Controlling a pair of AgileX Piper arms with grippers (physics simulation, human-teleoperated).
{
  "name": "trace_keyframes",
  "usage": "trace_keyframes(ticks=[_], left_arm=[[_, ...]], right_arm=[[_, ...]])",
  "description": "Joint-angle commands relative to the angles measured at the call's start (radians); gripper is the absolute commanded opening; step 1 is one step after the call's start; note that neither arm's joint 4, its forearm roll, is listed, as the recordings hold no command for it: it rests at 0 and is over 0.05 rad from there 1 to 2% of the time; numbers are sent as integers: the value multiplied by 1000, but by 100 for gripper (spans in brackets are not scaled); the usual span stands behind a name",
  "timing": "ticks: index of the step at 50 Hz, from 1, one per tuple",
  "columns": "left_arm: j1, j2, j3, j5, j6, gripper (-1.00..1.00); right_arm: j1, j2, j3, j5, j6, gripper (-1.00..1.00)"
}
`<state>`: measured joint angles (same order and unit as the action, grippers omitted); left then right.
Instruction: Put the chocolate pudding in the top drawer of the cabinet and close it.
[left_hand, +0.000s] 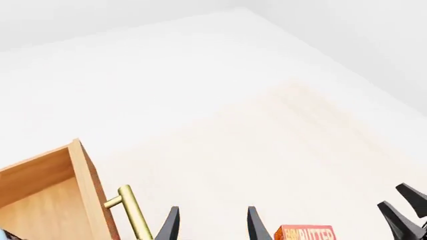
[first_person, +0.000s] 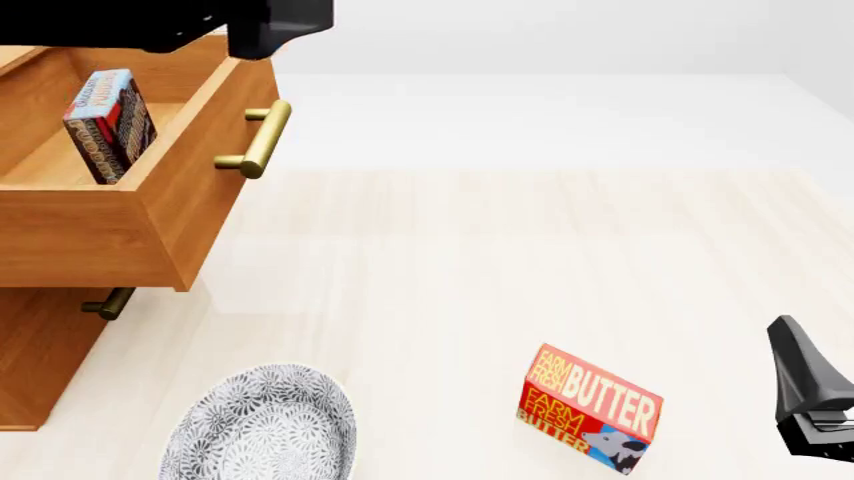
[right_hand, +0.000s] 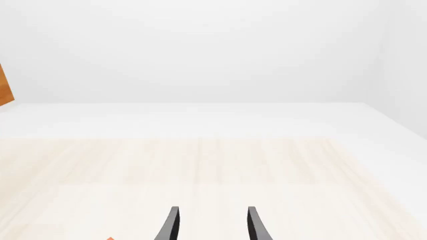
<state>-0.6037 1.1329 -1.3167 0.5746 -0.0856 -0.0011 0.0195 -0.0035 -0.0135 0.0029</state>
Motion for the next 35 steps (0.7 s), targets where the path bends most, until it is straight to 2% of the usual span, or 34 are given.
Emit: trace_keyframes(ticks=[1,13,23,35], left_arm=[[-55,55,-5,-6,-32,100],[-92,106,-35,12,-57,100],[-142,138,-8,-27,-147,100],[-166,146,13,-55,-204,100]], right_arm=[[0,0,0,0,0,100],[0,0,0,0,0,100],[0,0,0,0,0,100],[0,0,0,0,0,100]])
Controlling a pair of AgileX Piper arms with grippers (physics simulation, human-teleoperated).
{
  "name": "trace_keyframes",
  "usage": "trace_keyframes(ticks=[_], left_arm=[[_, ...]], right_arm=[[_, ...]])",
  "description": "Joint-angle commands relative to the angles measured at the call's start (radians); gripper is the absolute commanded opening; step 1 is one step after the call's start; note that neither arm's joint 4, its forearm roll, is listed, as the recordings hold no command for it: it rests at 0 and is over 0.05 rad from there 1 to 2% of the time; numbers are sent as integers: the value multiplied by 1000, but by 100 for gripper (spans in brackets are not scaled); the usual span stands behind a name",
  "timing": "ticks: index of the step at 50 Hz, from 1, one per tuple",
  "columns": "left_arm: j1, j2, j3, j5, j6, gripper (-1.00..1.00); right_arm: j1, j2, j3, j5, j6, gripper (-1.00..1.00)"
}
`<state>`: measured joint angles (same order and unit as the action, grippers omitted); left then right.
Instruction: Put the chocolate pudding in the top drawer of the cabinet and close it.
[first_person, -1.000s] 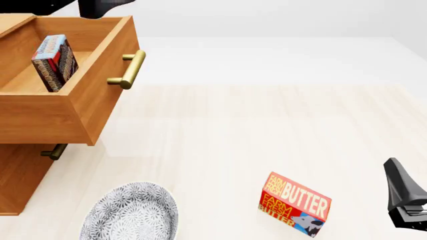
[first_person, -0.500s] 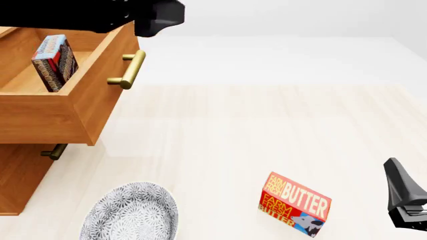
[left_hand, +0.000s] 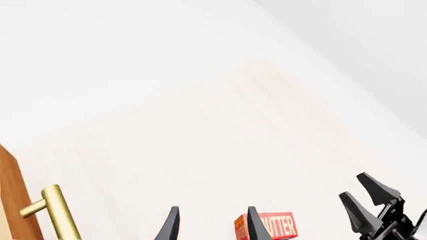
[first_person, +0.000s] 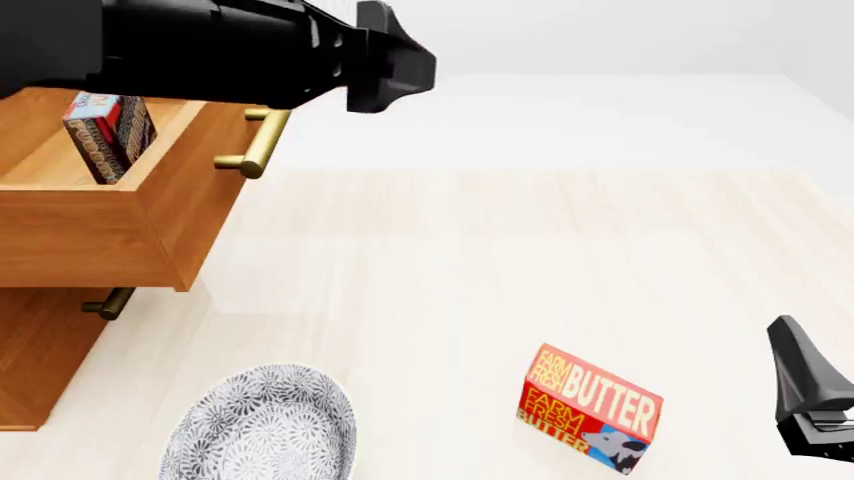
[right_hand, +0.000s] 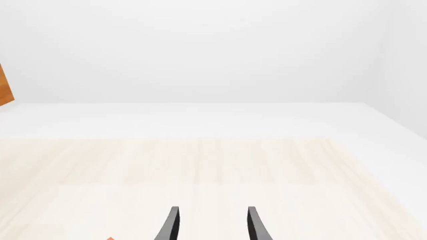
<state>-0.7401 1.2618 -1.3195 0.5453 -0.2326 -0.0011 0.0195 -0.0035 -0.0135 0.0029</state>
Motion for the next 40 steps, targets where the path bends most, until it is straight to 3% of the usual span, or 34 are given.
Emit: trace_keyframes(ticks=[1,14,27,31,40], left_arm=[[-27,17,20,-31,-65,100],[-18,20,81,-85,-137,100],[9,27,109,-96,-156,100],[5,29,71,-55,-155,100],[25,36,79,-71,-157,100]], right_arm=[[0,0,0,0,0,100],[0,0,0,0,0,100],[0,0,0,0,0,100],[0,0,0,0,0,100],[0,0,0,0,0,100]])
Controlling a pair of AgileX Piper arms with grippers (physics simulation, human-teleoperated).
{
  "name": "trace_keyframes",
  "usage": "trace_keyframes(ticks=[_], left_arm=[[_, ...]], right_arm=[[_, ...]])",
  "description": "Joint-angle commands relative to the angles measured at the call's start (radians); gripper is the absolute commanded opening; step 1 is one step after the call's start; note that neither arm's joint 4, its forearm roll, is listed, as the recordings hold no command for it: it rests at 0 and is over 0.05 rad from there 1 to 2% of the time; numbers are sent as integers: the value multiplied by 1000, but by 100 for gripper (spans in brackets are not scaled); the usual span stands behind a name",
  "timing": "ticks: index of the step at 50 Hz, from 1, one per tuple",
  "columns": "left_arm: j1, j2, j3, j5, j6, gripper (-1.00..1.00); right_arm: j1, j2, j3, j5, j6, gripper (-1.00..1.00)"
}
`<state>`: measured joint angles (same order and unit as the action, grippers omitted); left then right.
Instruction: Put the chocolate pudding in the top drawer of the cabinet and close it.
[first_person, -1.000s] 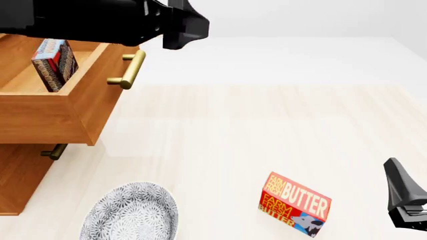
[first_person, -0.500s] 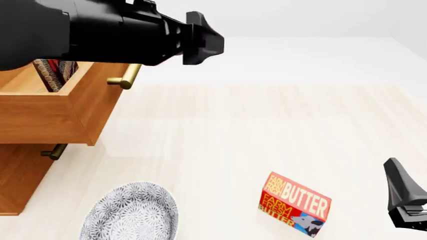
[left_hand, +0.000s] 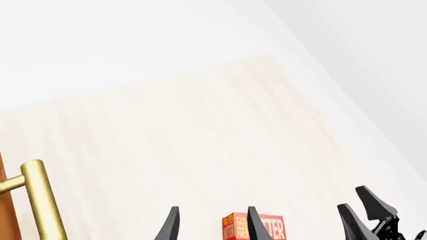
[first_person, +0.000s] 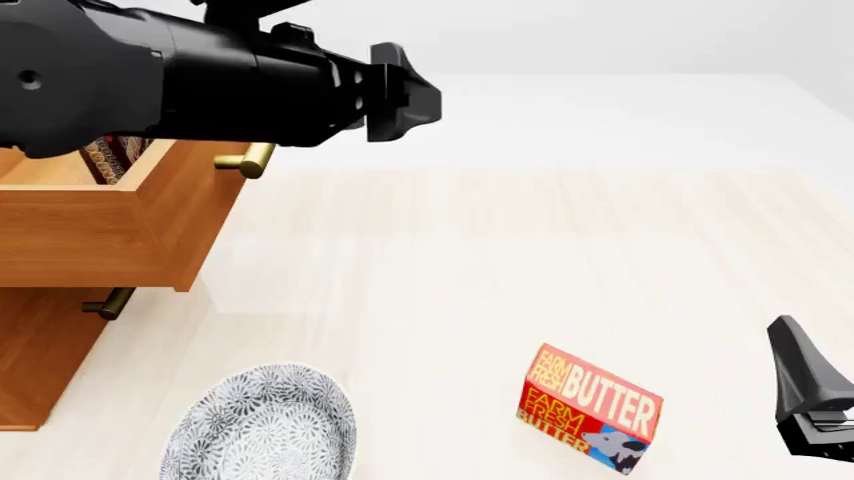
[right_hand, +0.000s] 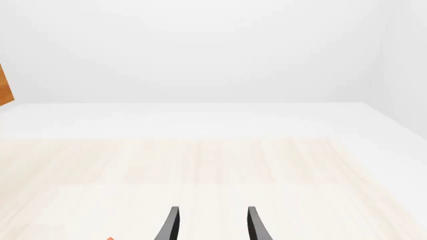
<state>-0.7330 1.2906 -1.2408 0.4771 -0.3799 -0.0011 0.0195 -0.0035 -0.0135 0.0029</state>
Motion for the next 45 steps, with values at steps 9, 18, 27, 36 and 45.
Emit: trace_keyframes(ticks=[9,18,27,36,45], left_arm=[[30,18,-4,-14,-7,100],[51,21,8,-25,-9,100],[69,15,35,-40,-17,100],[82,16,47,-49,-25,100],[89,20,56,-58,-29,100]], right_arm=[[0,0,0,0,0,100],[0,0,0,0,0,100],[0,0,0,0,0,100],[0,0,0,0,0,100],[0,0,0,0,0,100]])
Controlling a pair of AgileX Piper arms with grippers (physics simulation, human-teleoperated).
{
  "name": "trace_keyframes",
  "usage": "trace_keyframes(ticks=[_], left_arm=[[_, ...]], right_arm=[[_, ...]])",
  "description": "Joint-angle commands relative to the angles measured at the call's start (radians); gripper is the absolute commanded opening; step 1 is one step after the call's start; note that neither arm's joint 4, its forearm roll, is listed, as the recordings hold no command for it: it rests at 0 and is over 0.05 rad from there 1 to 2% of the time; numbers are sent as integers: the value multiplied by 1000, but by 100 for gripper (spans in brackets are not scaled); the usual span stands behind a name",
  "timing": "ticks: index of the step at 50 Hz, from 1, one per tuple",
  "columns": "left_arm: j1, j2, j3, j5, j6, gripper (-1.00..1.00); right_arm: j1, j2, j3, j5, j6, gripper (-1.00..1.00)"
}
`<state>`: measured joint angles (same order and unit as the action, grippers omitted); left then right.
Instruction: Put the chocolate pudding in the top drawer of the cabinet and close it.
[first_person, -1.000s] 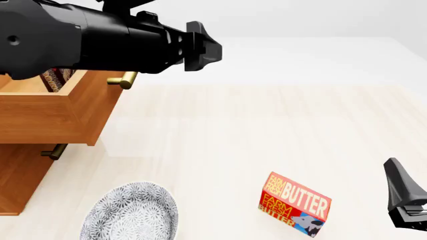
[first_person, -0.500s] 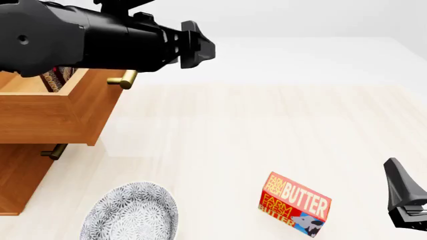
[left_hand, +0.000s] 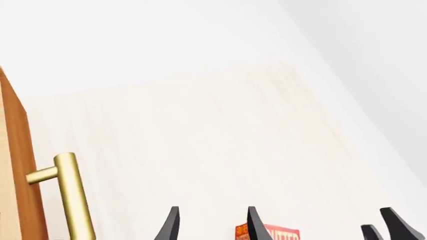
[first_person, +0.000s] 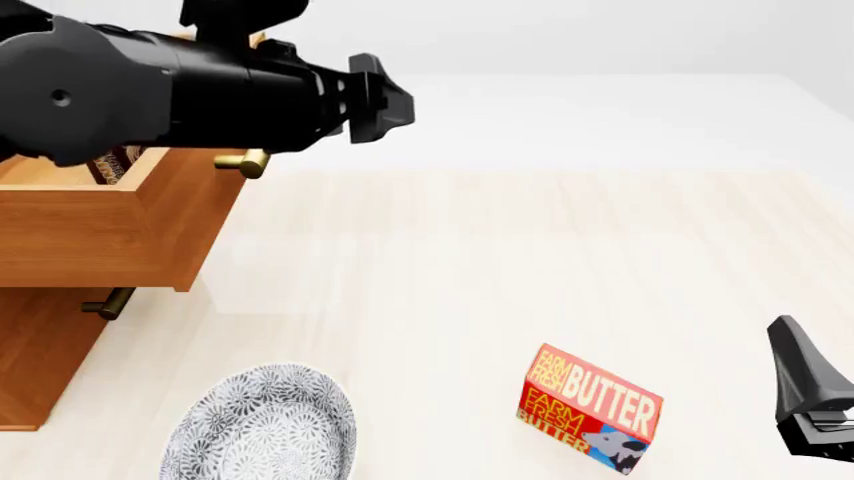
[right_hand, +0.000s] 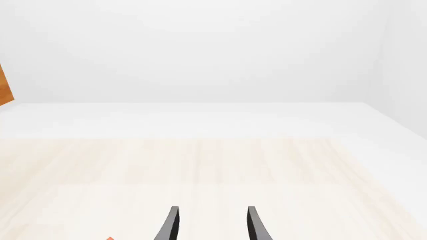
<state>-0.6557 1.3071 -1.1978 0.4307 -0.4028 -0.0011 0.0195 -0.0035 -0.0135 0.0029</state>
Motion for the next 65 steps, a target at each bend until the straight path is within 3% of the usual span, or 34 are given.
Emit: trace_keyframes(ticks=[1,27,65], left_arm=[[10,5,14,-13,-8,100],[6,30,54,-65,-43,100],[67,-19,143,-103,-63,100]], right_arm=[[0,0,0,0,0,100],[0,0,0,0,0,100],[0,0,0,0,0,100]])
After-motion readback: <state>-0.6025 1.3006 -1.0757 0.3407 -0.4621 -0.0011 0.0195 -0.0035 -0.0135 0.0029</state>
